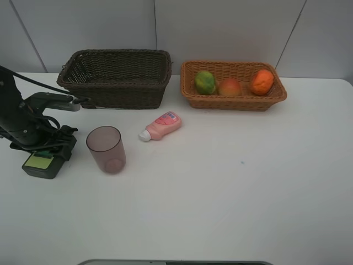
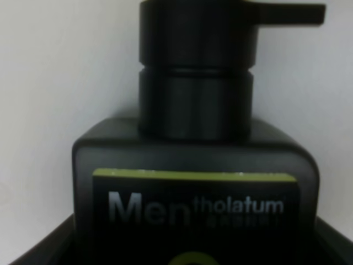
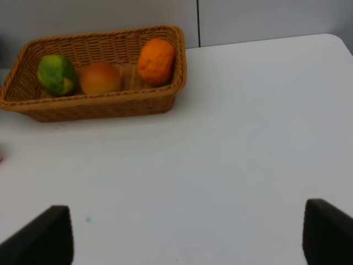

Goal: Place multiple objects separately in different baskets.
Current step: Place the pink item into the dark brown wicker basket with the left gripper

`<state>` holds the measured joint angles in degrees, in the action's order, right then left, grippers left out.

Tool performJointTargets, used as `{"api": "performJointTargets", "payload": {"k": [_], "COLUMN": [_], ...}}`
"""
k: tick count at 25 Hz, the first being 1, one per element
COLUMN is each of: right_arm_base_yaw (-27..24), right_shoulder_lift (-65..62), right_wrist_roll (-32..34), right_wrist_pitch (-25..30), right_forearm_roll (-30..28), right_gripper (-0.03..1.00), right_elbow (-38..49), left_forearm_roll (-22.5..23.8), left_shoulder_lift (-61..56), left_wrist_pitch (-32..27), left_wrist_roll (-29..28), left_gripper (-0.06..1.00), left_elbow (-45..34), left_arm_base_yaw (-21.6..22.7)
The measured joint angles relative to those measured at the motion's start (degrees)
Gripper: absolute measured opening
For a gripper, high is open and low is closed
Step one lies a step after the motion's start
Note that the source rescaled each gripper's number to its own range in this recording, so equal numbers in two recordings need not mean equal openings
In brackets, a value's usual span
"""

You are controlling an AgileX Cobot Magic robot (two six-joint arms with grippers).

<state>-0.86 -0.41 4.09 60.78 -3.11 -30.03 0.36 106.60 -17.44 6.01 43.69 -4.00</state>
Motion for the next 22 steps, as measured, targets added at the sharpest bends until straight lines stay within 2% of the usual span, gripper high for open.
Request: {"api": "performJointTargets", "payload": {"k": [6,11,17,22], "right_arm_base_yaw": [0.0,0.0,0.0,0.0], "right_shoulder_lift": [0.0,0.0,0.0,0.0], "right_wrist_roll": [0.0,0.0,0.0,0.0], "right_wrist_pitch": [0.0,0.0,0.0,0.0], "right_forearm_roll": [0.0,0.0,0.0,0.0], "right_gripper": [0.78,0.78,0.78,0.78], "right_elbow": [0.0,0.0,0.0,0.0], "left_forearm_roll": [0.0,0.2,0.6,0.2], "left_shoulder_lift": [-0.1,-2.4,-5.0,-5.0], "left_wrist_pitch": [-0.7,-8.8,-20.1,-23.8], "left_wrist_roll": [-0.2,0.9,10.0,18.7], "left_gripper": [0.79,0.79,0.79,0.79], "left_elbow": [0.3,5.1,18.9,29.6], "left_arm_base_yaw": [0.0,0.0,0.0,-0.1]}}
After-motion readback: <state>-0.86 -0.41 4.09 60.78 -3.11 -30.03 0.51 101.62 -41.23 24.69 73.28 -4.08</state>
